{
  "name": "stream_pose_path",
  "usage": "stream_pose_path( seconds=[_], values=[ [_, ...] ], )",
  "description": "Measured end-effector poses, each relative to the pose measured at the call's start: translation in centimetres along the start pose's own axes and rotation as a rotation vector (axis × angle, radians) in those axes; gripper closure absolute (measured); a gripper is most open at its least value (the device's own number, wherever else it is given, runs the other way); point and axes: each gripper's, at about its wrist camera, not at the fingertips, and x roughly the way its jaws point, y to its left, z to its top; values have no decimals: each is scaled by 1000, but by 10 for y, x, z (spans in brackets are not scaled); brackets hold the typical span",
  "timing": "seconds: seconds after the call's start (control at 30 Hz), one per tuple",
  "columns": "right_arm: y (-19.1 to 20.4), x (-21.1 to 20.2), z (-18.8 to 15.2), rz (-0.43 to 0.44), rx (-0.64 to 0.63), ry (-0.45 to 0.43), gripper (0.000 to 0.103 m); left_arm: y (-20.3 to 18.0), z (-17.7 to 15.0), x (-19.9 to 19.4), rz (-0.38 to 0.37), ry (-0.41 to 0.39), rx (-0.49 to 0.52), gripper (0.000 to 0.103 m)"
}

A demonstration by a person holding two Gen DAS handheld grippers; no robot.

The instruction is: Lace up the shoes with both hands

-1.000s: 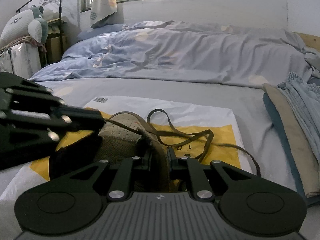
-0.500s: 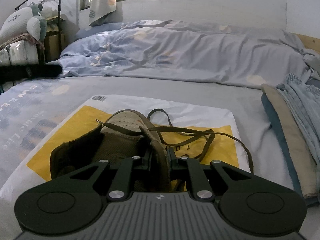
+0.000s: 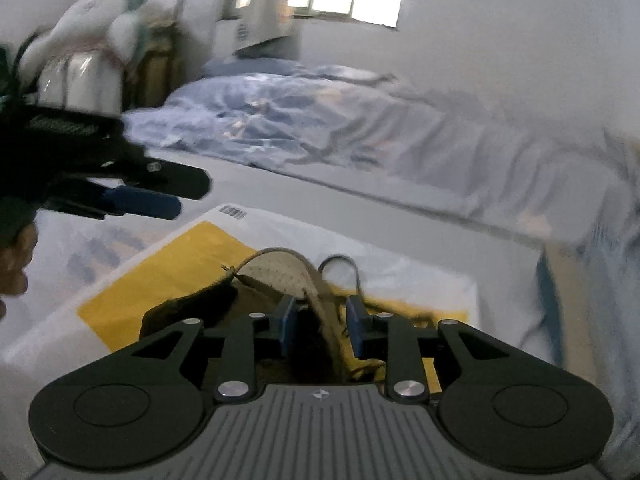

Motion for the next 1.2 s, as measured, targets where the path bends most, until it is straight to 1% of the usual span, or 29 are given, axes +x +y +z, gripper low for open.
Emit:
stream_pose_path(
  seconds=[0.1,0.17,0.2,0.23,0.27,0.33,0.4,0.53,0.63,0.77,0.83,0.87,0.9,0.93,1.03,1.1,1.2],
  values=[
    [3,-2,15,41,-89,-9,76,19,-2,10,-20,22,-151,53],
    [9,2,25,88,-194,4,76,32,-5,14,-20,18,-243,53],
    [13,8,29,120,-244,23,76,39,-7,15,-16,11,-292,53],
    [16,14,34,159,-286,49,76,47,-9,17,-18,1,-339,45],
    [20,22,37,194,-325,78,76,54,-10,18,-22,-5,-382,42],
    [25,41,40,247,-388,149,76,67,-11,22,-31,-16,-466,42],
    [28,57,40,267,-449,204,77,72,-9,26,-49,-13,-502,42],
    [28,76,46,286,-506,250,77,68,-9,34,-50,29,-483,42],
    [26,88,51,335,-533,290,77,64,-11,40,-75,64,-495,42],
    [23,99,60,396,-577,328,77,69,-13,47,-94,82,-531,44],
    [25,104,63,418,-622,353,78,68,-12,50,-94,85,-536,44],
    [27,105,64,426,-642,363,80,68,-11,51,-92,82,-538,44],
    [30,105,64,435,-660,373,89,68,-11,51,-92,81,-540,44],
    [32,106,63,443,-677,382,93,69,-10,52,-91,79,-543,44],
    [40,106,59,450,-717,397,96,69,-9,54,-86,73,-545,44],
    [41,105,55,440,-706,394,100,68,-8,54,-66,71,-551,44],
    [39,95,49,411,-664,348,102,71,-9,54,-54,73,-565,44]
  ],
)
